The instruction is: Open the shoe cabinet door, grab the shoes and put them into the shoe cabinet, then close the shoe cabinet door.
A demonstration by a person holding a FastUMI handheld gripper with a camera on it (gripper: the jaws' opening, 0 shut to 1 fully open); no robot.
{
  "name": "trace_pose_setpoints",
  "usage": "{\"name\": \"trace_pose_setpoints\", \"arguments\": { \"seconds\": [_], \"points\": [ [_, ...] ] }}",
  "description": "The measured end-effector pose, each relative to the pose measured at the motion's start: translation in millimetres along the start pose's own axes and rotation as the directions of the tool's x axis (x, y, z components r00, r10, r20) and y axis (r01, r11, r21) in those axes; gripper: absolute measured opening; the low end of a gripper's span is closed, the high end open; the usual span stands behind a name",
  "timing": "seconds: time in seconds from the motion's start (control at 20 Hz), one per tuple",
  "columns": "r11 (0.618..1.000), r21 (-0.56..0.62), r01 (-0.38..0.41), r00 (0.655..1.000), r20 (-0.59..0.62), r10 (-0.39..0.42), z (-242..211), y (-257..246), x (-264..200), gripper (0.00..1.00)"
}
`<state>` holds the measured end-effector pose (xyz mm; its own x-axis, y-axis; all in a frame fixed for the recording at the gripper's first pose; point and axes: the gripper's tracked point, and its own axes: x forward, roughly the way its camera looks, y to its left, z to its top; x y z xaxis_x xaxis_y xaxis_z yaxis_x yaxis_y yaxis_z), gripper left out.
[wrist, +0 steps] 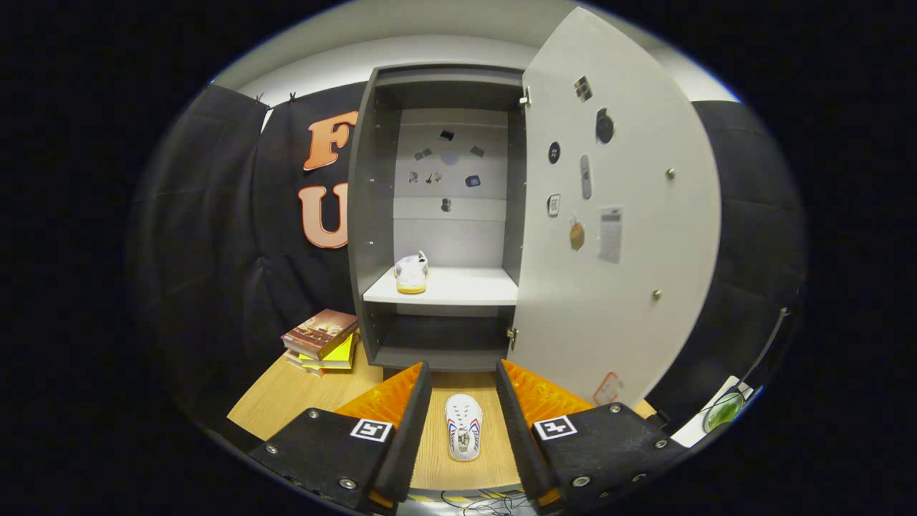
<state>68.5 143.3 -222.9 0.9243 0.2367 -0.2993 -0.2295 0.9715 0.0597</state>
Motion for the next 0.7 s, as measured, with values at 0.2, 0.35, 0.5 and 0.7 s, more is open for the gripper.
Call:
{"name": "trace_pose_setpoints", "arguments": {
  "seconds": [0.2, 0.35, 0.5, 0.7],
  "points": [
    [0.998, 0.06, -0.013, 0.995, -0.101, 0.019, -60.6, 13.6, 53.5, 0.79],
    [0.997, 0.062, 0.035, 0.98, -0.196, -0.022, -115.5, 8.1, 94.3, 0.94],
    [0.997, 0.006, 0.073, 0.963, -0.26, -0.069, -160.2, -0.7, 119.7, 0.94],
    [0.998, -0.033, 0.05, 0.928, -0.367, -0.059, -219.6, 7.5, 139.1, 0.94]
  ]
}}
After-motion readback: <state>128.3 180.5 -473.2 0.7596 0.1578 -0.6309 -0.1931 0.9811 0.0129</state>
